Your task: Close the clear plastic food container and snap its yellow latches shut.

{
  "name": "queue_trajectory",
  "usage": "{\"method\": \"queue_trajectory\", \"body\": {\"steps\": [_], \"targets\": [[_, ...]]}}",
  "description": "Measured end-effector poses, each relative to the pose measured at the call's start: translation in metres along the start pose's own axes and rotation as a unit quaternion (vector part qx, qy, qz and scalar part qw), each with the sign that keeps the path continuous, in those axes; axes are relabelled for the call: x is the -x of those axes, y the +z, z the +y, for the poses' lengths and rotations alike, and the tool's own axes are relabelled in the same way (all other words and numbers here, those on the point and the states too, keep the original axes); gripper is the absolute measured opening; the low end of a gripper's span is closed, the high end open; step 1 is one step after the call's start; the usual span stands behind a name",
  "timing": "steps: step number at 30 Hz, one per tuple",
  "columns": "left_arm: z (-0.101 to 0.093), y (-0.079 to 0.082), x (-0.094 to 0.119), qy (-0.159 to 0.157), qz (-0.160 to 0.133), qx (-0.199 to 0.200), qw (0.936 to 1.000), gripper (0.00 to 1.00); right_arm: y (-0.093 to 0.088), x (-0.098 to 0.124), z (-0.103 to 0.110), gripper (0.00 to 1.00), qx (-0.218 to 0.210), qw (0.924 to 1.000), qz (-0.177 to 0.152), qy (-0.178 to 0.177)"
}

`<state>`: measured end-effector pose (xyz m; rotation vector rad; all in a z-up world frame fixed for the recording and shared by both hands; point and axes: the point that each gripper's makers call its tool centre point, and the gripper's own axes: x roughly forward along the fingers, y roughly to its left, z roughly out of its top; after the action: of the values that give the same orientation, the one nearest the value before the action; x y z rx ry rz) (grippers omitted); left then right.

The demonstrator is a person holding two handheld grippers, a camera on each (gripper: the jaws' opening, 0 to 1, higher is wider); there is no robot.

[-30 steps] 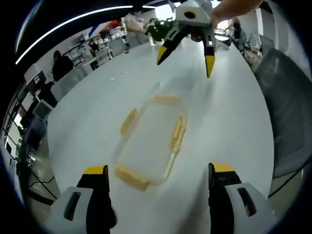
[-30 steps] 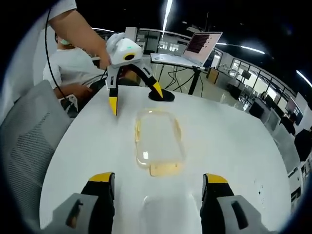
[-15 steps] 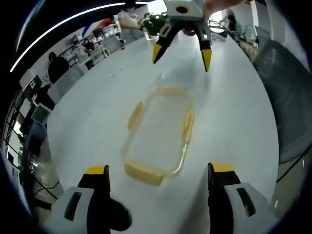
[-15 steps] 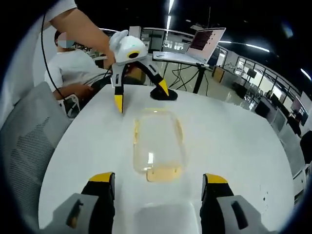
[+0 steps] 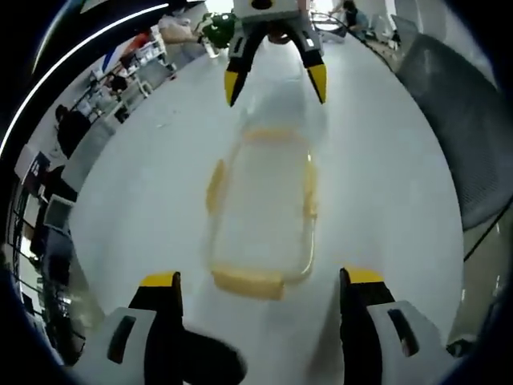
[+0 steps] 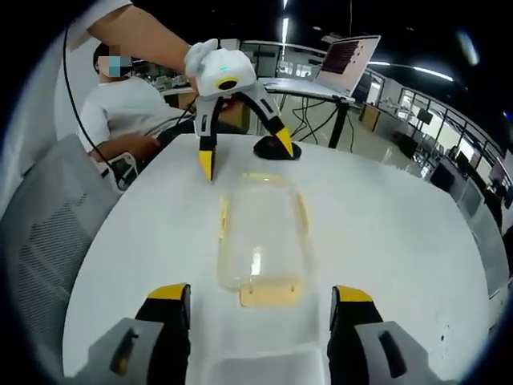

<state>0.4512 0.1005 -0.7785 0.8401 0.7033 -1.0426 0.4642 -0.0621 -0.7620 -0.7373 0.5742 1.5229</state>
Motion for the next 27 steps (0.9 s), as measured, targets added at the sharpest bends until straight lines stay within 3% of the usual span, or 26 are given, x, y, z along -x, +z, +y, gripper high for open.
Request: {"method": "queue_trajectory", "body": {"steps": [15, 27], "targets": [[0.008, -0.011, -0.006, -0.021, 0.029, -0.035, 0.9987, 0.75, -0.004, -0.012, -0.008, 0.67, -0.006, 0.9996, 0.025, 0.011], [0.004, -0.016, -0.01, -0.048, 0.046, -0.047, 0.9967, 0.74, -0.014, -0.028, -0.005, 0.62, 0.01, 0.9964, 0.077, 0.034]]}}
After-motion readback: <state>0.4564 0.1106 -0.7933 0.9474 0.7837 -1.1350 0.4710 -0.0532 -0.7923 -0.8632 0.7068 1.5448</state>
